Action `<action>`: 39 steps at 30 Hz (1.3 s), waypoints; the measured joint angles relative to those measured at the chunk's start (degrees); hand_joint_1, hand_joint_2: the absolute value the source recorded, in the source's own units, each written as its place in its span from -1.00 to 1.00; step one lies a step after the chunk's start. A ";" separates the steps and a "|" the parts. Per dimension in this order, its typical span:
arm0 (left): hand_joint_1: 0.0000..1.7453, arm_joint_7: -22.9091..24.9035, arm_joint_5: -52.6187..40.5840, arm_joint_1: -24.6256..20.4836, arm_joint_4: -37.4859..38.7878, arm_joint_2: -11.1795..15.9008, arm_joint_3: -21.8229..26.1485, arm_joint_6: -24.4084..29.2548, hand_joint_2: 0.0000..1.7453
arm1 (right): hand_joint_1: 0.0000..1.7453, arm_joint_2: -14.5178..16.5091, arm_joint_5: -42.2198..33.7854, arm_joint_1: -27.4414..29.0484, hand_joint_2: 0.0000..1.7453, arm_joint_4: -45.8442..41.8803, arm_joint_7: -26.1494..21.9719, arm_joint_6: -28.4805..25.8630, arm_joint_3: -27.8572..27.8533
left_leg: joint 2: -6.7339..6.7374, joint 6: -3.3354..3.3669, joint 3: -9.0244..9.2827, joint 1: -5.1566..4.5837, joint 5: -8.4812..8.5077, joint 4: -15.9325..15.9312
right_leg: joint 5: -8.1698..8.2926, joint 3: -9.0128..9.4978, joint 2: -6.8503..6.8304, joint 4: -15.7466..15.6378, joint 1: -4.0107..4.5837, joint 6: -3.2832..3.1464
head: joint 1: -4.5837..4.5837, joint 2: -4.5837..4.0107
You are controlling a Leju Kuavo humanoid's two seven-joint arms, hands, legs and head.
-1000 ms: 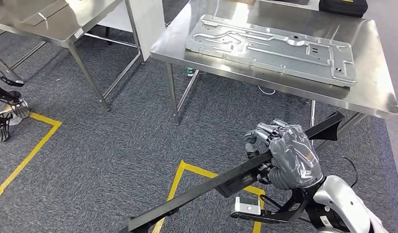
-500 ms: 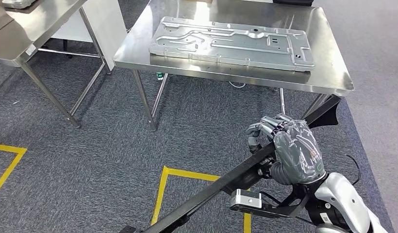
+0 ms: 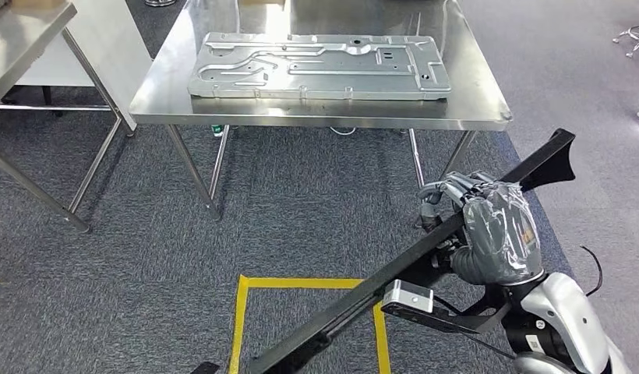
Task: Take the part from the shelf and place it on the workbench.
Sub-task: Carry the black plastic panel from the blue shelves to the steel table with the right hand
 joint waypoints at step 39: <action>-1.00 -1.23 -0.92 0.46 0.00 0.27 0.00 -0.34 1.00 | 1.00 1.82 1.56 -1.38 1.00 1.53 -0.64 1.15 -1.09 | -5.10 -0.56 -8.74 0.36 -2.12 13.33 | -2.02 2.31 2.03 0.02 0.01 -1.71 | -0.06 0.00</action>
